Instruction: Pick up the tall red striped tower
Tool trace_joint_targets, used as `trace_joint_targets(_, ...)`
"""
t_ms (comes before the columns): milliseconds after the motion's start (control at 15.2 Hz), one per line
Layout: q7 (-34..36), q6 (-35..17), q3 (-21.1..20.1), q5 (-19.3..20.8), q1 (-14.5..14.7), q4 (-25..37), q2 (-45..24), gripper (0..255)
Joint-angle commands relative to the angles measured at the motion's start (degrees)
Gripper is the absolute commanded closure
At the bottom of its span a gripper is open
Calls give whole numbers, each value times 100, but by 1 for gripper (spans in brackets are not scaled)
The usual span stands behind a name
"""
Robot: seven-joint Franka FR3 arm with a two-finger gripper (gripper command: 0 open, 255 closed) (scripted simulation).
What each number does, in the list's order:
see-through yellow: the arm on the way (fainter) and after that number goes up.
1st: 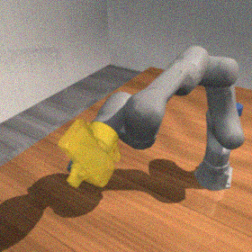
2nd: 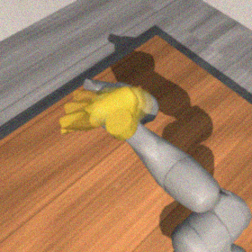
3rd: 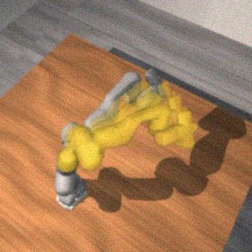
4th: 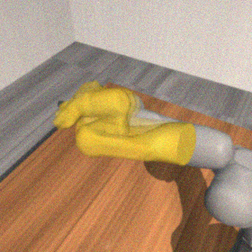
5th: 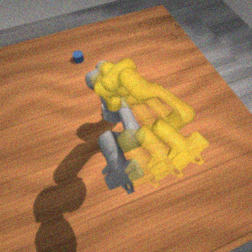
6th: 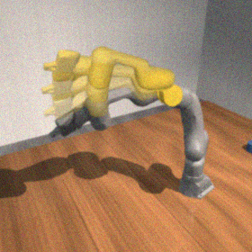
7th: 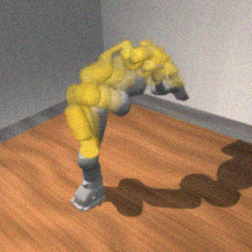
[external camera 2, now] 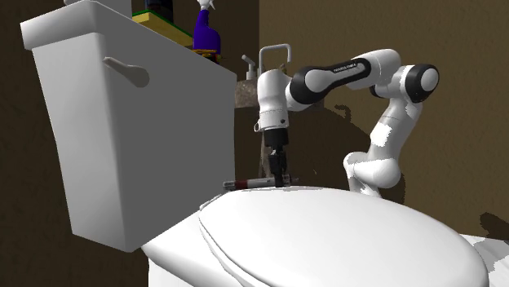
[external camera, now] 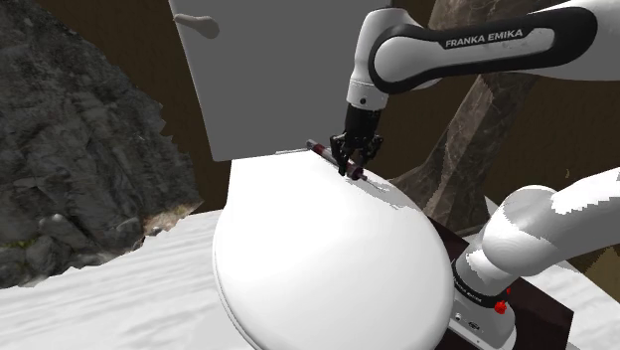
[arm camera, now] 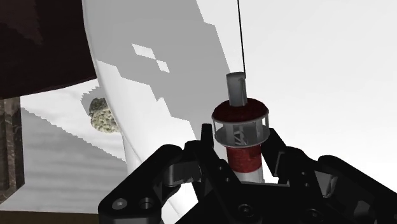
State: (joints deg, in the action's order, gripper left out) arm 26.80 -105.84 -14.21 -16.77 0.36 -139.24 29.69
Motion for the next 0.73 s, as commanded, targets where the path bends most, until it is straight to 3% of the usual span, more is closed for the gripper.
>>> trace_joint_targets(0,17,154,24,21,-8,126,27,255)
trace_joint_targets(660,135,921,117,106,-35,848,79,255)
